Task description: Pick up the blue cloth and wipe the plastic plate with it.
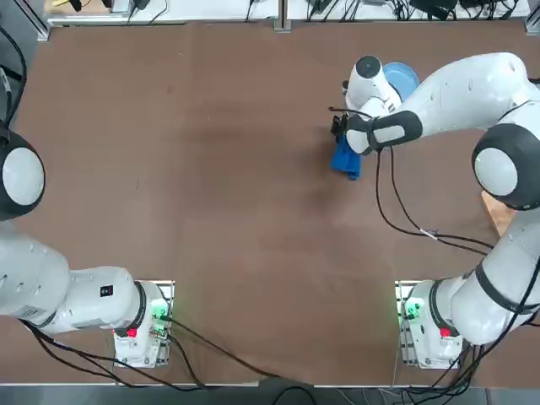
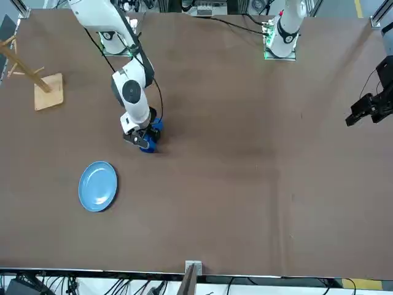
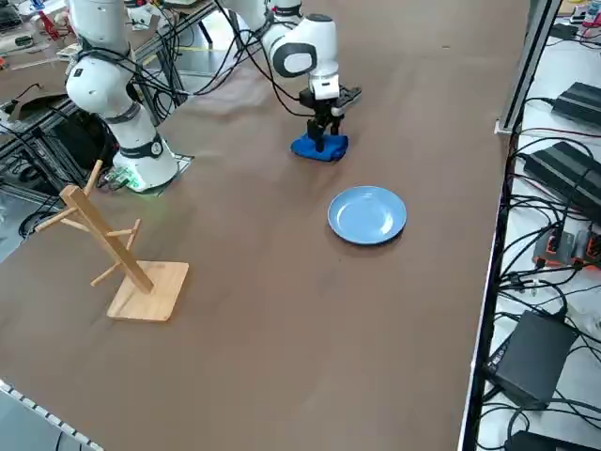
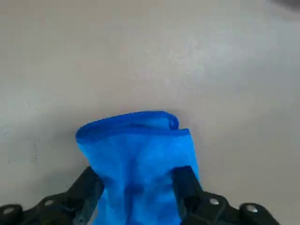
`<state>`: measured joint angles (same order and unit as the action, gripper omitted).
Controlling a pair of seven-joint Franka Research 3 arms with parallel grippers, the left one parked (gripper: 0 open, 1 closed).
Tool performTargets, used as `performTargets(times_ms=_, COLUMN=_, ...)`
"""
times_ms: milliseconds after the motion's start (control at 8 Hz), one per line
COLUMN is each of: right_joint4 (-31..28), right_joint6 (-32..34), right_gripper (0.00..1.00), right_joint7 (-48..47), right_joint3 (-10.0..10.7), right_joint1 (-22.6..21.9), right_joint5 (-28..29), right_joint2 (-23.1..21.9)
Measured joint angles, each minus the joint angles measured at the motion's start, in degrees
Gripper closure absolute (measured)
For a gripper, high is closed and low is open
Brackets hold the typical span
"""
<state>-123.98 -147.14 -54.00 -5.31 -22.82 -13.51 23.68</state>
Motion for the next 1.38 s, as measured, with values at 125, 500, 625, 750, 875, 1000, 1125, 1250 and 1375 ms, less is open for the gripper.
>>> performTargets(times_ms=125, right_joint4=0.0, right_joint6=0.0, right_gripper=0.34, right_joint7=0.0, right_joint3=-0.5, right_joint1=0.9, right_joint5=-1.1, right_joint2=0.2)
performTargets(times_ms=500, right_joint4=0.0, right_joint6=-0.3, right_gripper=0.41, right_joint7=0.1, right_joint3=-2.9, right_joint1=3.8, right_joint5=-2.7, right_joint2=0.9)
performTargets(times_ms=625, right_joint4=0.1, right_joint6=-0.4, right_gripper=0.61, right_joint7=0.6, right_joint3=-3.0, right_joint1=4.0, right_joint5=-2.8, right_joint2=0.9)
performTargets(times_ms=750, right_joint4=0.2, right_joint6=-0.4, right_gripper=0.68, right_joint7=1.1, right_joint3=-3.1, right_joint1=4.2, right_joint5=-2.8, right_joint2=0.8)
performTargets(times_ms=875, right_joint4=0.3, right_joint6=-0.4, right_gripper=0.74, right_joint7=1.2, right_joint3=-3.2, right_joint1=4.4, right_joint5=-2.8, right_joint2=0.8)
performTargets(times_ms=1000, right_joint4=0.5, right_joint6=-0.4, right_gripper=0.88, right_joint7=1.1, right_joint3=-3.4, right_joint1=4.6, right_joint5=-2.8, right_joint2=0.8)
performTargets(times_ms=1125, right_joint4=0.9, right_joint6=-0.4, right_gripper=0.88, right_joint7=1.1, right_joint3=-3.4, right_joint1=4.7, right_joint5=-2.8, right_joint2=0.8)
performTargets(times_ms=1250, right_joint4=1.6, right_joint6=-0.4, right_gripper=0.88, right_joint7=1.0, right_joint3=-3.4, right_joint1=4.9, right_joint5=-2.8, right_joint2=0.8)
performTargets(times_ms=1375, right_joint4=2.3, right_joint6=-0.2, right_gripper=0.88, right_joint7=1.0, right_joint3=-3.4, right_joint1=5.3, right_joint5=-2.8, right_joint2=0.8)
